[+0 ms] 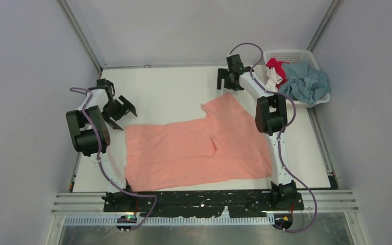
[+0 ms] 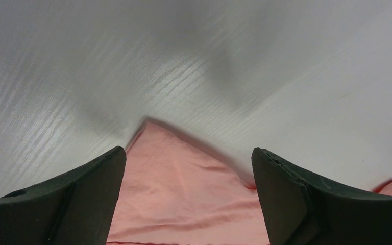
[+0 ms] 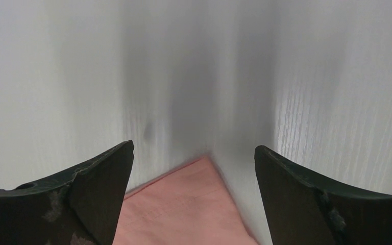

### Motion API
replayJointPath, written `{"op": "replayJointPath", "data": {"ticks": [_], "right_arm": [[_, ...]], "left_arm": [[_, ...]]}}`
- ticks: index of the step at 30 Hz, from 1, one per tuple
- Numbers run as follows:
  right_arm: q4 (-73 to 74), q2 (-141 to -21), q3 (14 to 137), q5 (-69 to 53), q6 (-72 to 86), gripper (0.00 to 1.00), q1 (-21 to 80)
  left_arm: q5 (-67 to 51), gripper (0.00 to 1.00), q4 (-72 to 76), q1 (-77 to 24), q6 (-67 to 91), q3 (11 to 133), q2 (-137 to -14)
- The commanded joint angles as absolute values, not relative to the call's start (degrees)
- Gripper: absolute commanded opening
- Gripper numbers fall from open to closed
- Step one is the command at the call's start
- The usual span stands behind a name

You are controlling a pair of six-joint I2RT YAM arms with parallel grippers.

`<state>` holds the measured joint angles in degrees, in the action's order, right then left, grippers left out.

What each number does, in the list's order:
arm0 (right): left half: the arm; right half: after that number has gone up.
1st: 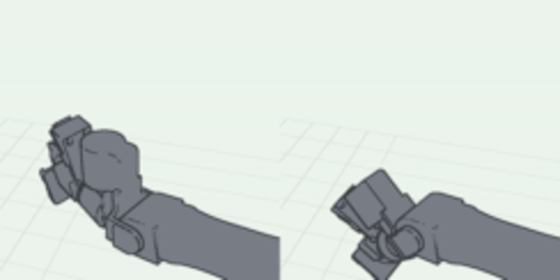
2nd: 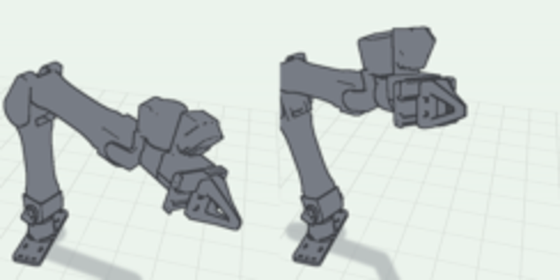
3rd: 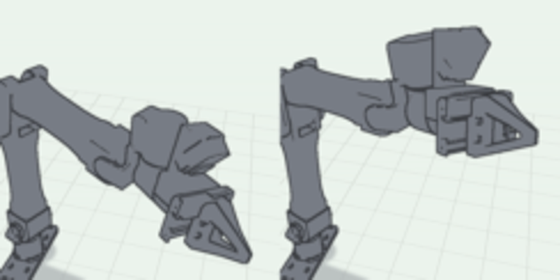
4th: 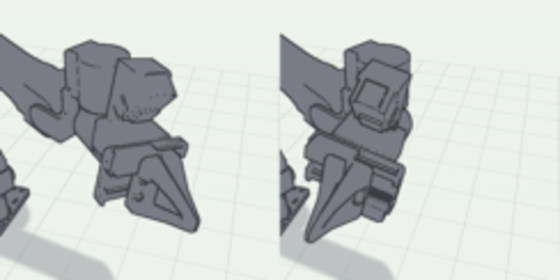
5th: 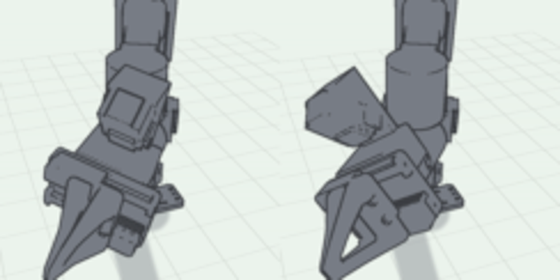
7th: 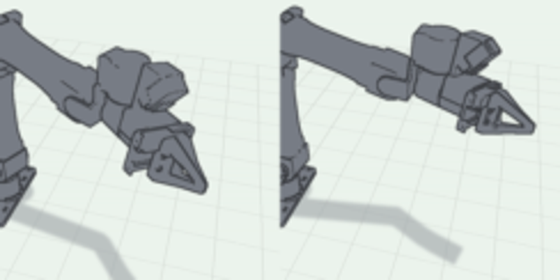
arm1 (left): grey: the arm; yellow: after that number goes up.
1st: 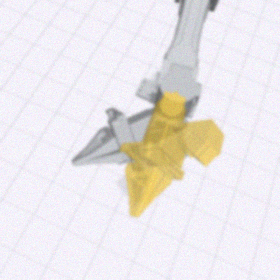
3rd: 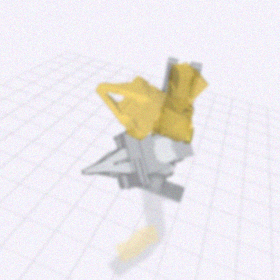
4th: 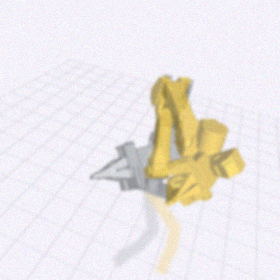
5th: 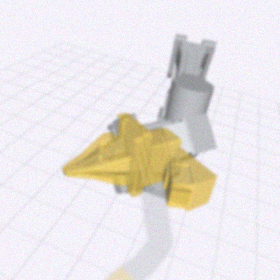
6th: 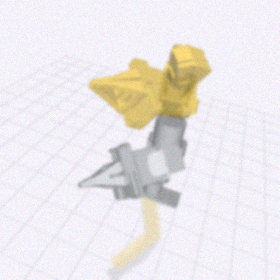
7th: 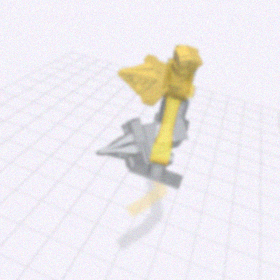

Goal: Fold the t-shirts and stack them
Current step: Grab the side of the flattened tshirt furthest away from the robot with both arms

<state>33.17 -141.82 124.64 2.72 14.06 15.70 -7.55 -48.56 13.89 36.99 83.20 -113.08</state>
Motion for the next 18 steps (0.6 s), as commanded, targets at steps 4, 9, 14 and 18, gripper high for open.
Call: {"op": "replayJointPath", "data": {"ticks": [4,9,14,18], "right_arm": [[41.93,-142.75,127.93,8.38,12.09,0.87,17.45],[45.92,-143.06,128.09,11.76,12.76,0.65,18.25],[45.58,-140.9,125.47,14.69,12.46,0.26,17.86],[42.81,-138.19,122.62,15.61,11.07,0.18,16.03]], "left_arm": [[-7.21,0.95,-50.12,13.97,36.83,85.71,-112.74],[-6.9,0.96,-50.3,13.98,37.06,85.71,-112.77],[-6.99,0.95,-50.2,13.74,37.52,85.68,-111.98],[-6.17,0.95,-50.9,12.53,37.38,87.22,-112.06]]}}
